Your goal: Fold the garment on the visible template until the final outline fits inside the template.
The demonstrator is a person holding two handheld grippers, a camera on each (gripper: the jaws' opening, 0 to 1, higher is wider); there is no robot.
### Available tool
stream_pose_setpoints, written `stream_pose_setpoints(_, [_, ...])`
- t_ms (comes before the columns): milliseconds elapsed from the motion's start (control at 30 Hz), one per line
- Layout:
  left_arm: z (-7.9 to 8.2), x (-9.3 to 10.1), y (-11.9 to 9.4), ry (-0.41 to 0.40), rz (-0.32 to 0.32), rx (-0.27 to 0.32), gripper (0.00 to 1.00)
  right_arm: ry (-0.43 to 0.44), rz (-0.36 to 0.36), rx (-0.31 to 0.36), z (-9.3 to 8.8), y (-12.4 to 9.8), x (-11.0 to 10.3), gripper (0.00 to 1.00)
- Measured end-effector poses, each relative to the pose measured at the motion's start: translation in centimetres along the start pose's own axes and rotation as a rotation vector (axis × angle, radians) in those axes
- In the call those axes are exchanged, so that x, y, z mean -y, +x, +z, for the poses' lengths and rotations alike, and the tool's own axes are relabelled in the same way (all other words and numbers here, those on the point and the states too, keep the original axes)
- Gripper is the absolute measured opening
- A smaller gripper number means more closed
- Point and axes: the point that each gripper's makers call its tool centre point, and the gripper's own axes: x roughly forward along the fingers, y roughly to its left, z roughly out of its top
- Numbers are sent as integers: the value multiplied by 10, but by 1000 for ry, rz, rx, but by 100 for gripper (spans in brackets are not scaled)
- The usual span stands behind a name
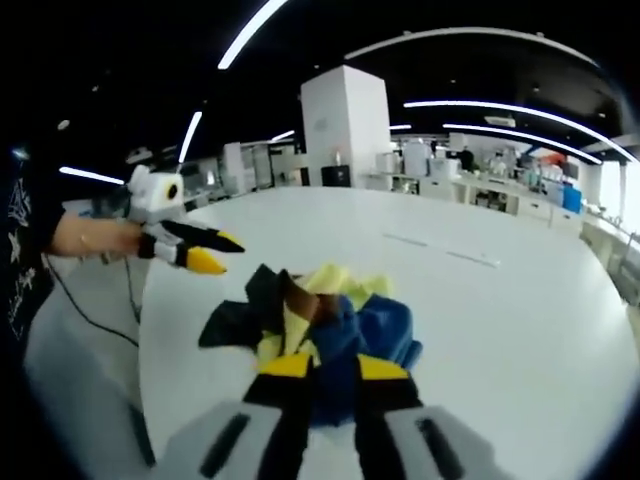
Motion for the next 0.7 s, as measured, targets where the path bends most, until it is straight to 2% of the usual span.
stream_pose_setpoints(433, [-12,-2,29,-50,-38,-30,25,-59,85,-52,-10,22,-14,3])
stream_pose_setpoints(700, [-18,-4,38,-147,-66,-46,13,-87,94,-68,-16,28,-9,0])
